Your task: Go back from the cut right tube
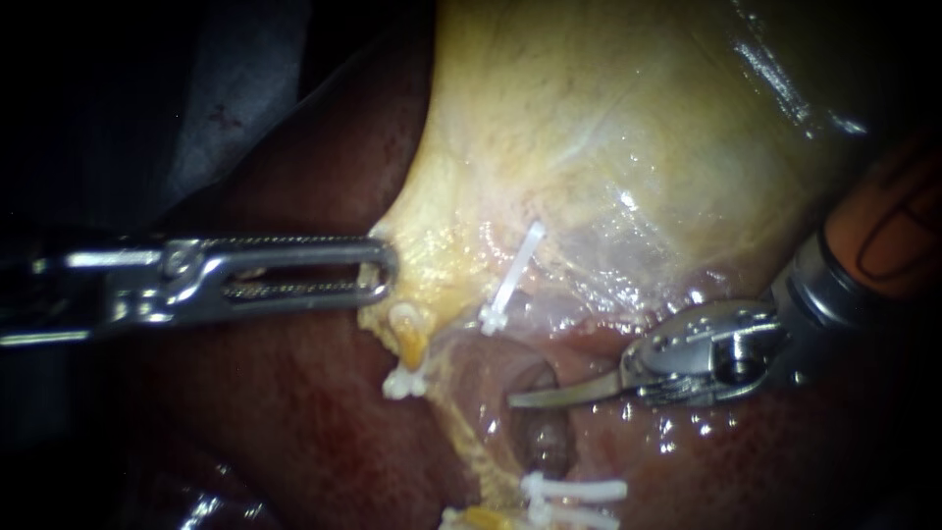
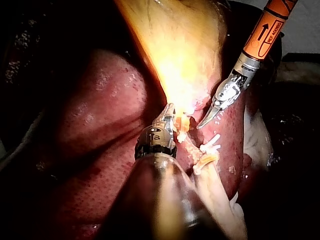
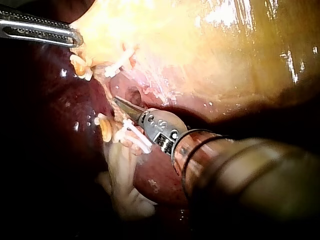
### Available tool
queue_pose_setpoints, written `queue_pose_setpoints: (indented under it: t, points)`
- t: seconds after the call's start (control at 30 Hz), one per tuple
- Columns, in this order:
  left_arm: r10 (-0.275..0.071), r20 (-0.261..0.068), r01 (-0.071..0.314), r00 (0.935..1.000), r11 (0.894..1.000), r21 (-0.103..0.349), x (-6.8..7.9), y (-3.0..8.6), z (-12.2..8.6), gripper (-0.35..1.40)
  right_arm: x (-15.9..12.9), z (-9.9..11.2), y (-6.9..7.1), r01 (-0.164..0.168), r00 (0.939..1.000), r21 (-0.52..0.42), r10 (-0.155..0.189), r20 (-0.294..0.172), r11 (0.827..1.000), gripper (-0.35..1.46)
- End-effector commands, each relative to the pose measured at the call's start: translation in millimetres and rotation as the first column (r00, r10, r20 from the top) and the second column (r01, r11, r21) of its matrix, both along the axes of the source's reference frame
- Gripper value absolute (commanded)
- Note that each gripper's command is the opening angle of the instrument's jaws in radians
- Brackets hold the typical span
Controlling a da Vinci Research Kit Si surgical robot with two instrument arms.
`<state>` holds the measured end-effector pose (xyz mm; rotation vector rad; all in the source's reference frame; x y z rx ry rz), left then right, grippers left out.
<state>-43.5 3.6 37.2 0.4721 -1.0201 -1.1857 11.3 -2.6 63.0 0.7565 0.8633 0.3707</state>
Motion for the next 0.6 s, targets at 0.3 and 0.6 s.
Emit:
queue_pose_setpoints:
  t: [0.3, 0.6]
  points:
    - [0.001, 0.001, -0.001, 1.0000, 1.000, 0.001, -0.1, 0.0, 0.0, -0.35, 0.1, -0.2, 0.1, 0.002, 1.0000, 0.002, -0.002, -0.001, 1.000, -0.35]
    - [0.001, 0.001, -0.001, 1.0000, 1.000, 0.001, -0.1, 0.0, 0.0, -0.35, 0.3, -0.2, 0.1, -0.016, 0.9995, 0.006, 0.017, -0.028, 1.000, 0.15]
